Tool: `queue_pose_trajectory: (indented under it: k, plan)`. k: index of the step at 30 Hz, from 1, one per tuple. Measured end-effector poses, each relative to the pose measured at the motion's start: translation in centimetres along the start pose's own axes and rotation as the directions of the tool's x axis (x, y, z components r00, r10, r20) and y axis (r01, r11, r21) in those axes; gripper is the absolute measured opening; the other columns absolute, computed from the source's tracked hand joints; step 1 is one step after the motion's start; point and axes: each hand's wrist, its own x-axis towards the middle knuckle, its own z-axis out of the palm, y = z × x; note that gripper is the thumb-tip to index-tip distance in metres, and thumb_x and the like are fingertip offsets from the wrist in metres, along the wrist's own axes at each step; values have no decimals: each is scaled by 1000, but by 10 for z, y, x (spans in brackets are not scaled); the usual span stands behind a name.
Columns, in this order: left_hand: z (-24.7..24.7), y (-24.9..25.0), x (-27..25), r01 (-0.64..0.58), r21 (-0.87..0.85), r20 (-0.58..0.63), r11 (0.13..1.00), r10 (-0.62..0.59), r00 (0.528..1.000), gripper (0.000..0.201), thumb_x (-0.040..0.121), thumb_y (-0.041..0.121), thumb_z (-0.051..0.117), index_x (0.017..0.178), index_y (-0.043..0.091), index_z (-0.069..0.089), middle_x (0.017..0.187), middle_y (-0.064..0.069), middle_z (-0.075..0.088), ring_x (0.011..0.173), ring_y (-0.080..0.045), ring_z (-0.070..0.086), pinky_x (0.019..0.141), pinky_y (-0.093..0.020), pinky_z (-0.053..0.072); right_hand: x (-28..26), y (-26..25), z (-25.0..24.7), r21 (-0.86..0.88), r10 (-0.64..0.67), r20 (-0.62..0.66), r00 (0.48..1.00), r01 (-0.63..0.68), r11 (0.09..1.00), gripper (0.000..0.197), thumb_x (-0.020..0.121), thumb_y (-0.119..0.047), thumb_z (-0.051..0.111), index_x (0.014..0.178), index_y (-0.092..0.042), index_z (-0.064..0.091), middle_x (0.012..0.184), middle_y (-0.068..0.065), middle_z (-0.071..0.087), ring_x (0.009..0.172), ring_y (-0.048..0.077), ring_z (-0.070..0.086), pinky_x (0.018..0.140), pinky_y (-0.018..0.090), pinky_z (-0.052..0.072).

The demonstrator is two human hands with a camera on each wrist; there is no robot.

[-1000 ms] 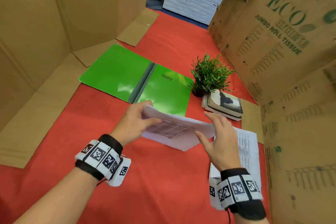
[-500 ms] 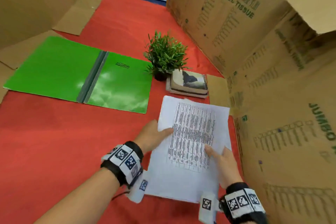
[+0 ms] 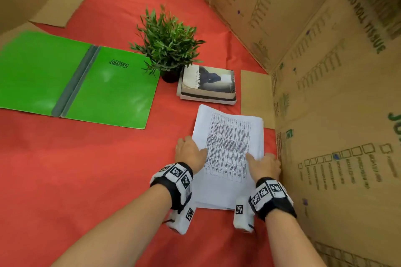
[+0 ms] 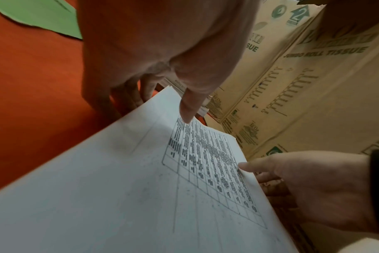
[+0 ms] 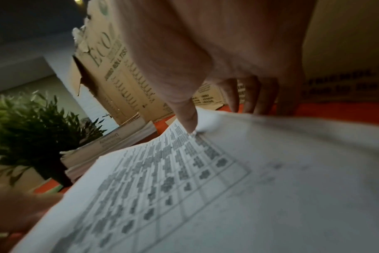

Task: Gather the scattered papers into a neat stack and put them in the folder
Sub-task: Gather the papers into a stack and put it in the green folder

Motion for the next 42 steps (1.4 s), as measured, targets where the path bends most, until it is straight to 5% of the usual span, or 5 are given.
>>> queue_pose_trajectory:
  k: [8,16,26,33,42]
  plan:
    - [16,18,9,219,-113,44,969,-215,976,77,62,40,80,124,5,50,130,-15,49,120,-37,51,103,-44,45,29,3,-3,188,56,128,990,-80,979,39,80,-41,75,86,-7,56,92,10,63,89,29,58,80,34,49]
    - [17,7,1,175,-410,125,895,-134,983,38,81,16,71,113,10,50,109,-9,64,93,-25,64,76,-34,54,13,-4,-10,378,-121,178,977,46,925,25,85,-22,73,104,-10,64,95,8,71,90,30,69,81,37,55]
    - [-106,-50,-47,-32,-769,102,639,173,980,60,62,17,90,116,10,66,110,-7,75,105,-26,71,99,-46,51,-102,-33,-22,765,-457,284,843,89,638,23,90,-8,68,112,-12,70,103,3,78,93,18,75,80,32,59]
    - [-182,-94,-85,-377,-744,-292,551,239,926,36,66,0,84,95,14,69,84,9,78,76,-4,71,67,-19,56,-194,-84,18,828,-639,47,768,328,455,25,86,-1,71,107,-14,69,95,-13,78,90,3,72,75,16,53]
    - [-269,-146,-110,-592,-665,-543,456,248,802,38,54,11,87,89,15,73,82,11,77,75,-1,69,74,-21,59,-252,-126,55,844,-743,-20,669,410,347,28,79,2,77,103,-12,72,96,-5,79,89,8,72,79,22,55]
